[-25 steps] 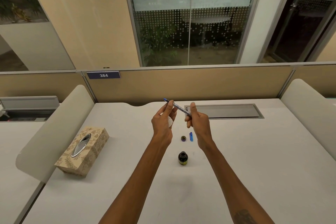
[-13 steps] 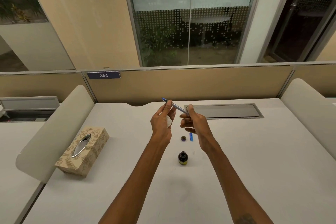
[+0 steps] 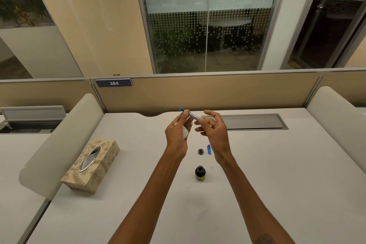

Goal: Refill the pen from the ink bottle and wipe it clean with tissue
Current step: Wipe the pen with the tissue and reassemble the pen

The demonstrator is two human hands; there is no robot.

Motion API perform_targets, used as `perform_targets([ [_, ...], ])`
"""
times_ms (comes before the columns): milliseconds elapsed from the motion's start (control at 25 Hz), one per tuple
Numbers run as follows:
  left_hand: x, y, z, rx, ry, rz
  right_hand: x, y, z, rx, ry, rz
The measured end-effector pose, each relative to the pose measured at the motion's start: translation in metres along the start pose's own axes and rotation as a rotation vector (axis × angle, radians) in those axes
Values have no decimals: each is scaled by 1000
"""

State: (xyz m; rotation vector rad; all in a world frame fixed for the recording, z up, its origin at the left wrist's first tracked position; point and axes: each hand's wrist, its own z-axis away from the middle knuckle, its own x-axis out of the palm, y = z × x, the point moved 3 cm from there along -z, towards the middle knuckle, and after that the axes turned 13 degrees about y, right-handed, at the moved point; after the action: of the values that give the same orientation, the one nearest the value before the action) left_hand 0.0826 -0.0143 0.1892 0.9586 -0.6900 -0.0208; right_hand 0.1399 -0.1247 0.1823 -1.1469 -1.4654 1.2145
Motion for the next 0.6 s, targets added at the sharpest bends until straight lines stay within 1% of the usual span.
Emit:
perform_targets([
  [80, 0, 0, 1, -9, -6, 6, -1, 0, 0, 29, 15, -14],
  [200, -2, 0, 1, -12, -3, 14, -3, 0, -1, -23, 1, 1],
  [320, -2, -1, 2, -22, -3, 0, -3, 0, -1, 37, 14, -7],
  [440, -1, 1, 2, -13, -1, 1, -1, 0, -1, -61, -3, 49],
  [600, 0, 0, 1, -6, 6, -21, 0, 0, -2, -42, -2, 83],
])
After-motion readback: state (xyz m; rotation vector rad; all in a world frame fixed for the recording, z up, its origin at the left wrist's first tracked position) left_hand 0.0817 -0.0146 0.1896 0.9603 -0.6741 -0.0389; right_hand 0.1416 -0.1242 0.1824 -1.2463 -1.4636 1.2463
